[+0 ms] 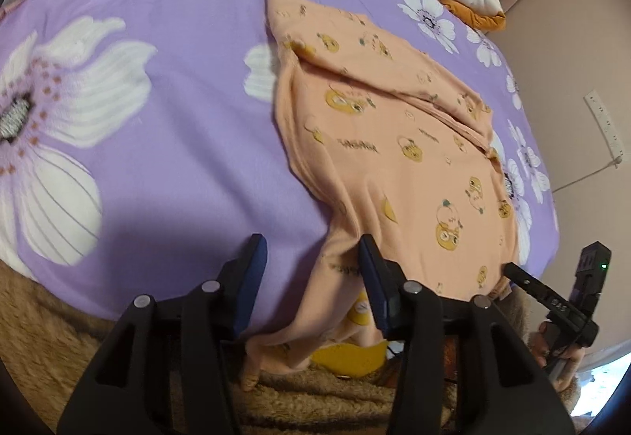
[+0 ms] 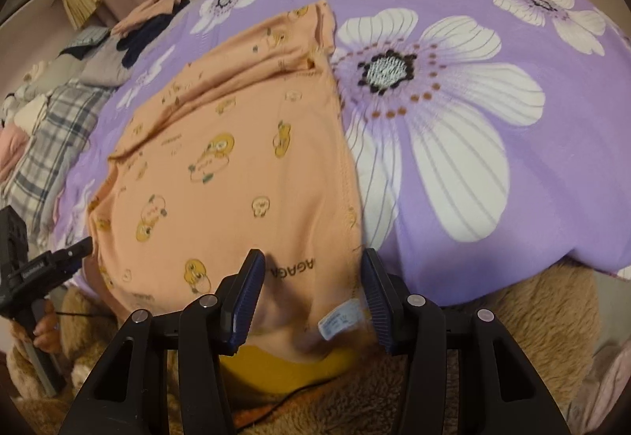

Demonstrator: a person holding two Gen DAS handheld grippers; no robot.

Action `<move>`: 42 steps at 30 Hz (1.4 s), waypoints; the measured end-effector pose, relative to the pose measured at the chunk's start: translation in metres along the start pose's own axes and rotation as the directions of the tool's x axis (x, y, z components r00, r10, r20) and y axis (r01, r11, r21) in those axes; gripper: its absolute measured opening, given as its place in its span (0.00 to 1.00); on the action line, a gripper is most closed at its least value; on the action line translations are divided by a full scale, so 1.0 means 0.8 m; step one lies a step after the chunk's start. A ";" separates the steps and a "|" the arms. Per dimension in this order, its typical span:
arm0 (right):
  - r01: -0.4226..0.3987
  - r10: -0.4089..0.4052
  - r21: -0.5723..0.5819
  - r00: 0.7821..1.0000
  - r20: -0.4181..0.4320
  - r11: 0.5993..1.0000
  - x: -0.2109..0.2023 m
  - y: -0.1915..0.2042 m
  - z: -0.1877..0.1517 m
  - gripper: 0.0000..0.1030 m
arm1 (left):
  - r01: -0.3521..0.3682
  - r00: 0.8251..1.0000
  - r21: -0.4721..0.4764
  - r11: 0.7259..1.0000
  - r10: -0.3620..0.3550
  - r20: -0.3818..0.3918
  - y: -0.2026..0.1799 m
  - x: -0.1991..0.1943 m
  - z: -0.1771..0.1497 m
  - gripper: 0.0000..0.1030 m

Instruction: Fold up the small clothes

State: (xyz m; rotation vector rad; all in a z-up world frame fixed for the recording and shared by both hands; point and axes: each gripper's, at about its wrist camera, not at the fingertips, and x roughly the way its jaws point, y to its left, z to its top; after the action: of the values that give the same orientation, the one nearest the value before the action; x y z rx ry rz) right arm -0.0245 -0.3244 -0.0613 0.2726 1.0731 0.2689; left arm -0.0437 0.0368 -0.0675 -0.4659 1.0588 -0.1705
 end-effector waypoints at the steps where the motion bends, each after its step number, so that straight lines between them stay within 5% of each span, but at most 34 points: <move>1: -0.009 0.009 -0.004 1.000 0.007 1.000 0.001 0.001 -0.001 0.48 | 0.020 1.000 0.004 1.000 -0.020 -0.006 -0.003 0.003 -0.002 0.33; 3: -0.047 0.047 -0.012 0.999 0.004 0.999 0.002 0.005 -0.002 0.44 | 0.078 0.997 -0.001 0.997 -0.078 -0.030 -0.007 0.010 -0.006 0.10; 4: -0.084 0.084 -0.023 0.996 0.005 0.996 0.003 0.008 -0.002 0.37 | 0.125 0.990 -0.015 0.992 -0.125 -0.058 -0.011 0.017 -0.009 0.09; 5: -0.115 0.114 -0.026 0.993 -0.005 0.993 0.007 0.011 -0.003 0.16 | 0.130 0.989 -0.020 0.991 -0.131 -0.065 -0.013 0.020 -0.010 0.09; 6: -0.121 0.121 -0.021 0.993 -0.012 0.992 0.010 0.012 -0.003 0.10 | 0.116 0.992 -0.015 0.993 -0.117 -0.055 -0.016 0.019 -0.012 0.08; 12: -0.201 0.202 -0.007 0.979 0.035 0.979 -0.012 0.018 0.003 0.09 | 0.158 0.987 -0.024 0.987 -0.158 0.028 -0.019 -0.019 -0.001 0.04; 17: -0.248 0.248 -0.022 0.963 0.105 0.969 -0.036 0.025 0.024 0.09 | 0.100 0.983 -0.010 0.995 -0.098 0.157 -0.020 -0.051 0.019 0.02; 23: -0.247 0.250 -0.041 0.959 0.136 0.968 -0.037 0.037 0.041 0.09 | 0.082 0.988 -0.009 0.997 -0.080 0.132 -0.011 -0.048 0.028 0.02; 26: -0.259 0.262 -0.040 0.957 0.128 0.965 -0.032 0.039 0.039 0.09 | 0.052 0.994 -0.027 0.998 -0.050 0.094 0.000 -0.042 0.022 0.08; 30: -0.261 0.263 -0.036 0.956 0.128 0.965 -0.034 0.036 0.039 0.09 | 0.031 0.998 -0.044 0.999 -0.029 0.062 0.011 -0.038 0.015 0.45; 35: -0.259 0.262 -0.036 0.957 0.129 0.965 -0.035 0.035 0.039 0.09 | 0.025 1.000 -0.032 0.999 -0.025 0.002 0.013 -0.027 0.004 0.49; 38: -0.266 0.267 -0.029 0.955 0.129 0.964 -0.037 0.034 0.038 0.09 | 0.128 0.987 -0.076 0.989 -0.134 -0.083 0.015 -0.007 -0.006 0.42; 40: -0.267 0.269 -0.029 0.954 0.130 0.963 -0.038 0.035 0.037 0.09 | 0.226 0.956 -0.152 0.962 -0.249 -0.155 0.015 0.017 -0.014 0.12; 42: -0.270 0.271 -0.029 0.954 0.131 0.962 -0.038 0.035 0.037 0.09 | 0.182 0.966 -0.137 0.974 -0.203 -0.159 0.007 0.026 -0.018 0.06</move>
State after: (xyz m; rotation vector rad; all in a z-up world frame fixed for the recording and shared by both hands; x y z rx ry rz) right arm -0.0139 -0.3116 -0.0130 0.4241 0.8999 0.4952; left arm -0.0465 0.0305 -0.0922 -0.6739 1.1971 -0.3249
